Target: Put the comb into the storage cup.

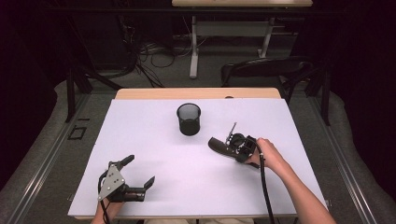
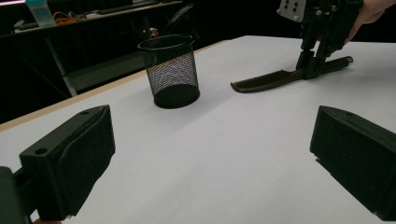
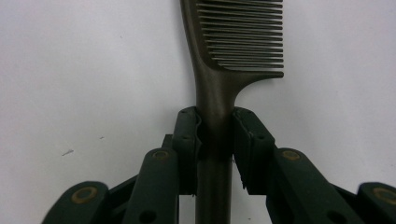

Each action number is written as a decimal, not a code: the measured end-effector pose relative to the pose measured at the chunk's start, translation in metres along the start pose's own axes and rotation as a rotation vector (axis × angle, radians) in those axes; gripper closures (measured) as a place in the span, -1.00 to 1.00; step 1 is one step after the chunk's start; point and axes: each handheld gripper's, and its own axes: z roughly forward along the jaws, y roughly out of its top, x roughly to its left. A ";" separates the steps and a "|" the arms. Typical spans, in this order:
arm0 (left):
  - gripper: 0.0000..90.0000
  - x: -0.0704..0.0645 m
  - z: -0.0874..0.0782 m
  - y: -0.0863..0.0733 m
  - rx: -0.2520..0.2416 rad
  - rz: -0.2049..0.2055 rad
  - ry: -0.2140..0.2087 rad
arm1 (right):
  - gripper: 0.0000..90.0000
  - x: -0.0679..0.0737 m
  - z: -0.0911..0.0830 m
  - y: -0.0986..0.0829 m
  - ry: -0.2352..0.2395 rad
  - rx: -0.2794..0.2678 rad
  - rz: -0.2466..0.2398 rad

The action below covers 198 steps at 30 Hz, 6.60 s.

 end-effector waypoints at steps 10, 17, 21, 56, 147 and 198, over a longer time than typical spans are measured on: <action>-1.00 0.000 0.000 0.000 -0.001 -0.002 0.002 | 0.61 -0.002 -0.005 -0.005 -0.003 -0.035 0.026; -1.00 0.000 0.000 0.000 0.001 0.000 0.002 | 0.61 -0.001 -0.015 -0.009 -0.006 -0.089 0.047; -1.00 0.000 0.000 0.000 0.000 -0.002 0.001 | 0.61 -0.002 -0.021 -0.013 -0.003 -0.122 0.062; -1.00 0.000 0.000 0.000 -0.002 0.000 0.003 | 0.62 -0.008 -0.044 -0.055 -0.003 -0.473 0.232; -1.00 0.001 0.001 0.000 0.002 -0.005 0.013 | 0.62 0.001 -0.055 -0.040 -0.133 -0.752 0.256; -1.00 0.001 0.000 0.000 -0.003 -0.006 0.022 | 0.62 -0.011 -0.074 0.005 -0.122 -0.891 0.262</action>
